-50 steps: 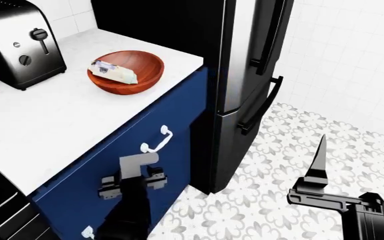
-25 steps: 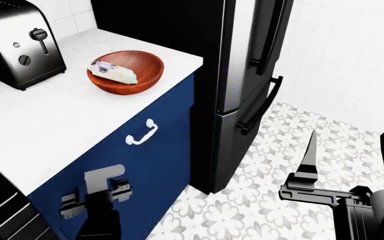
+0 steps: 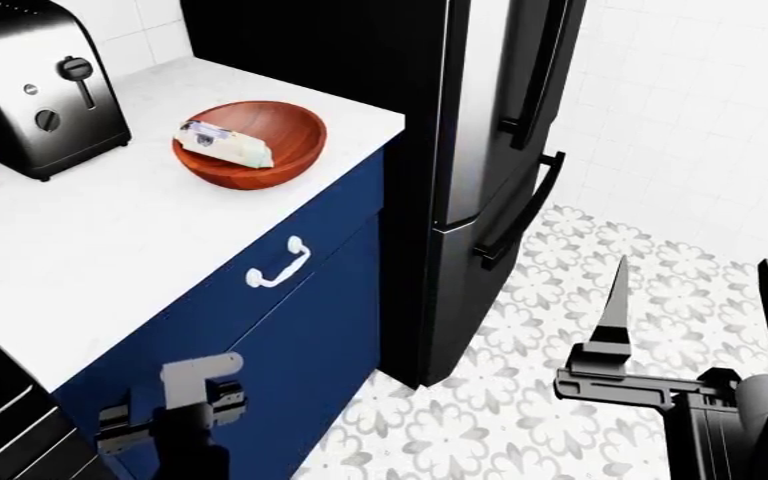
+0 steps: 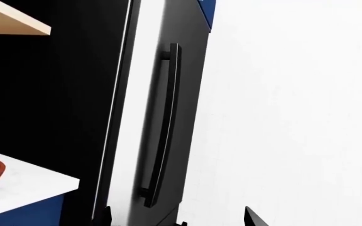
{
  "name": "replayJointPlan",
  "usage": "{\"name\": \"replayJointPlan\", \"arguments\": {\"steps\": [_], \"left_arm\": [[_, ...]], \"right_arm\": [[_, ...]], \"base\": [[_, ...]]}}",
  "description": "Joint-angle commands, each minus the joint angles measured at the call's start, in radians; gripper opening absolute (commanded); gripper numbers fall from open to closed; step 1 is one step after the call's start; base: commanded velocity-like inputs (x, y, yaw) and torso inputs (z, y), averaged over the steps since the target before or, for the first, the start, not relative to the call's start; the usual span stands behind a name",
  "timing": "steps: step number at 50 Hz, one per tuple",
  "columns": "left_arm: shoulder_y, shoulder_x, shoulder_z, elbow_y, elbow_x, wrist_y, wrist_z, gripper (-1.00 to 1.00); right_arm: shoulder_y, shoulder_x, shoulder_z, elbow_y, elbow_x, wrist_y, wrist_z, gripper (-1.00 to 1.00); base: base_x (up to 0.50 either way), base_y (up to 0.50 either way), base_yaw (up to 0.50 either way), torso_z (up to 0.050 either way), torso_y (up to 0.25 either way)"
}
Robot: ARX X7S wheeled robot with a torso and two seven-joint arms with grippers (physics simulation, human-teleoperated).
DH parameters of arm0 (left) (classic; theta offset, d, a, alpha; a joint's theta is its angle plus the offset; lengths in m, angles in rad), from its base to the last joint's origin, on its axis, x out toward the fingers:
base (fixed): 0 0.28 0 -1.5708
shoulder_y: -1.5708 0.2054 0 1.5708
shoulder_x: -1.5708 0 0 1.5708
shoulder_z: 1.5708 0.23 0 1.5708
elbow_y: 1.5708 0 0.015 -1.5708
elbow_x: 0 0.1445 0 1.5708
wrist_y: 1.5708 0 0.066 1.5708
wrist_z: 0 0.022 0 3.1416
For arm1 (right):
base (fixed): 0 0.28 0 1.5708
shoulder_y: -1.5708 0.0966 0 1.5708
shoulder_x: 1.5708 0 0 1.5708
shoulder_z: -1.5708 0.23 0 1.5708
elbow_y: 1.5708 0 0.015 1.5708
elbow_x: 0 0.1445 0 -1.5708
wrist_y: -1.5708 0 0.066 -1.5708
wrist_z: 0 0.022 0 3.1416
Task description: Place the bar in the bowl and close the drawer.
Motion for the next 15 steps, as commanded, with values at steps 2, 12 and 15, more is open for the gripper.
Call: {"name": "replayJointPlan", "arguments": {"steps": [2,12,15], "left_arm": [[0.006,-0.086,-0.077,-0.005,0.037,0.034,-0.071,1.00],[0.003,-0.070,-0.075,-0.005,0.021,0.078,-0.011,1.00],[-0.005,-0.053,-0.080,-0.005,0.016,0.097,0.033,1.00]], "right_arm": [[-0.001,0.003,0.007,-0.017,0.008,0.025,0.007,1.00],[0.009,-0.023,0.011,-0.010,0.017,0.048,-0.002,1.00],[0.011,-0.027,0.012,-0.012,0.017,0.053,-0.004,1.00]], "base": [[0.00,0.00,0.00,0.000,0.005],[0.00,0.00,0.00,0.002,0.002],[0.00,0.00,0.00,0.000,0.000]]}}
